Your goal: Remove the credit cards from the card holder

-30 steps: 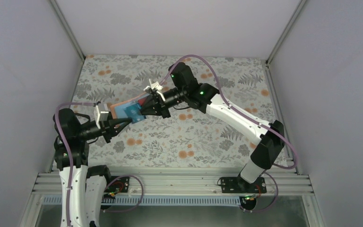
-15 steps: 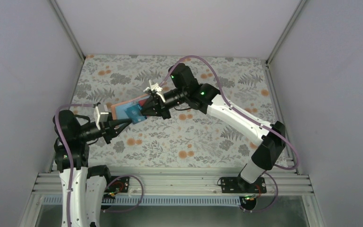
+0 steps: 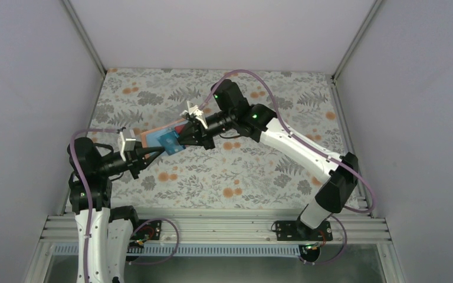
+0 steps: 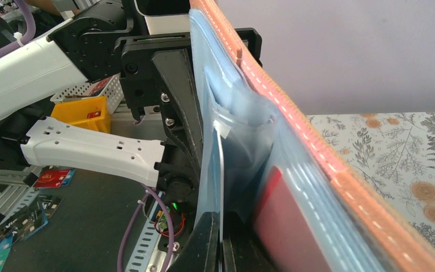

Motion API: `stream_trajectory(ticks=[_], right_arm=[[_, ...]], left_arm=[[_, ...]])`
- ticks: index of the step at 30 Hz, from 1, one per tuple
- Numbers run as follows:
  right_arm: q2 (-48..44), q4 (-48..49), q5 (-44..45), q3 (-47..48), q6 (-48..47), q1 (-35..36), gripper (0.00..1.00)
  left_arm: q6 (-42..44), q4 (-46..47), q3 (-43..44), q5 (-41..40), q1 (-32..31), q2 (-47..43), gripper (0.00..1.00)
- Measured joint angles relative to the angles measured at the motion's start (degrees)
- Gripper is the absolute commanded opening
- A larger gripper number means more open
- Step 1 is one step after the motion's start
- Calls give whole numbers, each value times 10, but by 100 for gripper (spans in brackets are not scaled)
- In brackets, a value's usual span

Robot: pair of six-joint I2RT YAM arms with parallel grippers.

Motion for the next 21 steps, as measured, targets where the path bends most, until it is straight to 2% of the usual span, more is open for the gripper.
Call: stream_trajectory(ticks=[4,6,7,15,21], right_arm=[[-5,-3,13,0,-5,0,4],[-7,-6,16,0,-5,0,4],[-8,-7,19,0,-5,0,4],[-12,-16,24,2,-5,-3,4],[-13,-17,26,2,-5,-3,4]], left_arm=[[-4,2,0,0,0,0,3],[-5,7,0,0,0,0,11],[-5,8,0,0,0,0,11],[-18,15,0,-4,0,0,3],[-20,14,0,-7,0,0,2]])
